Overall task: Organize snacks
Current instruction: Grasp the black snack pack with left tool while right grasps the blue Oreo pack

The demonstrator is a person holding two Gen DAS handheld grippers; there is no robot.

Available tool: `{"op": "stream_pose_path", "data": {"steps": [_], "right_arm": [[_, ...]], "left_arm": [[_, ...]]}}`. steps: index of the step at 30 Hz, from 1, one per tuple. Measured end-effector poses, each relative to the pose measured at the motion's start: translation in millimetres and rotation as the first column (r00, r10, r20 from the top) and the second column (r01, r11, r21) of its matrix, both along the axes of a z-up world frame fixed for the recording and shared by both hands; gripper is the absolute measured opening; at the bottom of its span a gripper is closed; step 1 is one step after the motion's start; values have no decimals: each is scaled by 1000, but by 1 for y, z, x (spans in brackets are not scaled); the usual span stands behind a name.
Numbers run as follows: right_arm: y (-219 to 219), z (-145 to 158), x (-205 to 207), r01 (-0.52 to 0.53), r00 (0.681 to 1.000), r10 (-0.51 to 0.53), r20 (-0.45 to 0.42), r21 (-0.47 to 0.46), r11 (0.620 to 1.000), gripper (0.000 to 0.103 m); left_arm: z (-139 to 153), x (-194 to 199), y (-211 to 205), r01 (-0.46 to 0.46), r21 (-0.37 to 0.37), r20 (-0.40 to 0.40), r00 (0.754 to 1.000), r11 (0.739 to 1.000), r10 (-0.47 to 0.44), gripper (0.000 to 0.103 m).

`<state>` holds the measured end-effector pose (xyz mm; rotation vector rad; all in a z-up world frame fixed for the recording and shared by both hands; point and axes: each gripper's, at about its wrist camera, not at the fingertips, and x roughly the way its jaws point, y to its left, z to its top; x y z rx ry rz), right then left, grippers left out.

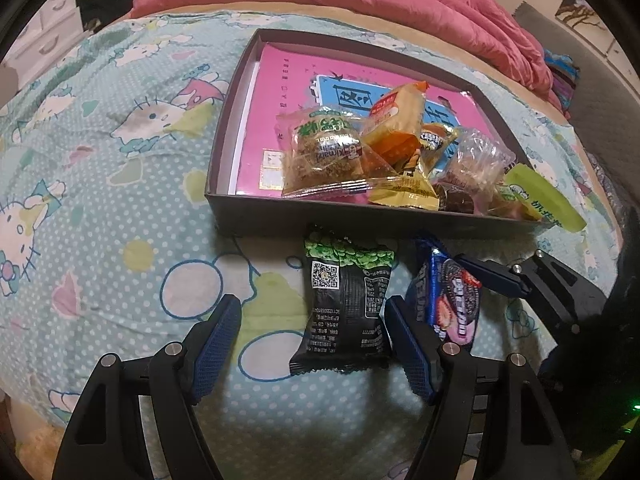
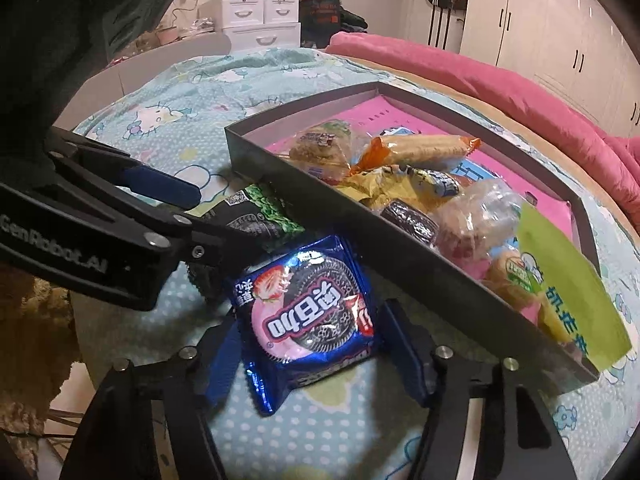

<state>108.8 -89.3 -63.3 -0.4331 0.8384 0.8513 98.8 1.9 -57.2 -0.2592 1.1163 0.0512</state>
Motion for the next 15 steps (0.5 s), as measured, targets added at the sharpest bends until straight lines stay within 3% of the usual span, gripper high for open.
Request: {"op": "stream_pose_path", "data": {"steps": [6, 9, 10, 15], "right_arm": [[-13, 5, 2, 29, 999, -29, -27, 12, 999, 61], [-26, 12, 4, 62, 998, -61, -28, 29, 998, 60], [-30, 16, 4, 73, 997, -71, -29, 46, 996, 60], [-50, 39, 7, 99, 995, -94, -39, 180, 979, 60]], "left_arm": [[-6, 2, -1, -23, 1, 6, 1000, 1000, 23, 74], [-5, 3, -3, -17, 16, 18, 1000, 1000, 17, 53], [-5, 3, -3, -16, 12, 25, 1000, 1000, 15, 41], [0, -3, 5, -26, -41, 61, 998, 999, 28, 35]]}}
